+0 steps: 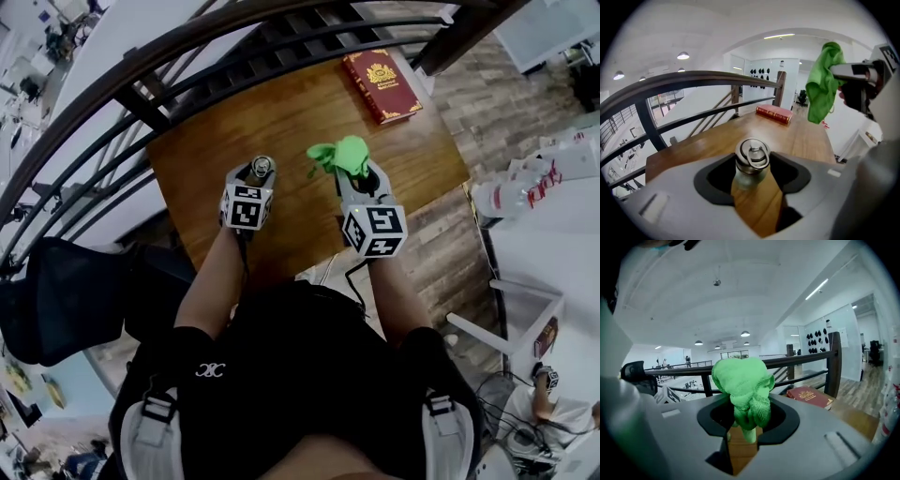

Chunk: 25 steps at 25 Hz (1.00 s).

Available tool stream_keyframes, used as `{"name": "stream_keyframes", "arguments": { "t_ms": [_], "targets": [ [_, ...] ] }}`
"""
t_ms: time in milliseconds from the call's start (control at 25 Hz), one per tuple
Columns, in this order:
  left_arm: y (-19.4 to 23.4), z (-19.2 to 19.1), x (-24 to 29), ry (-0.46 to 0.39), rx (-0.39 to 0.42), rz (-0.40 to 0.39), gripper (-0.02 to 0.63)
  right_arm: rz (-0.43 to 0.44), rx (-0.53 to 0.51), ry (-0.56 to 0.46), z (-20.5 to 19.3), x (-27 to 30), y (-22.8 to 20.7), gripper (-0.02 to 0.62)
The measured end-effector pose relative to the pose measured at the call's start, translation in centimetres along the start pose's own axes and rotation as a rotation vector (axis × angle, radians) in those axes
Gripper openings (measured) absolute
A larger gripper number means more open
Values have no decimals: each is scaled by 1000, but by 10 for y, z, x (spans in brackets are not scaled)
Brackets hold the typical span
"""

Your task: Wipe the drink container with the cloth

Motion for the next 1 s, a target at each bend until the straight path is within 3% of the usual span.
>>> {"name": "stream_keyframes", "arguments": {
  "t_ms": [280,480,800,1000],
  "targets": [
    [4,10,-9,-80,18,51,276,-26,-4,-29,16,-15,2,115],
    [-5,30,-39,-236,35,53,275,-59,-16,-45,21,-21,0,115],
    [-18,61,-105,-476,59,97,135,-75,-56,-118,39,-36,14,115],
    [-38,79,-152,-535,63,107,86,-112,-66,-187,52,-47,18,115]
  ]
}}
Point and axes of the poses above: the fingertips, and each gripper's own axes: x forward along the fingers, y to its left, z out of its top, the point moved 8 cm from there along -x, backward along the fingers, and after that the axes turned 8 degrees about -x, right-handed, at the moved point
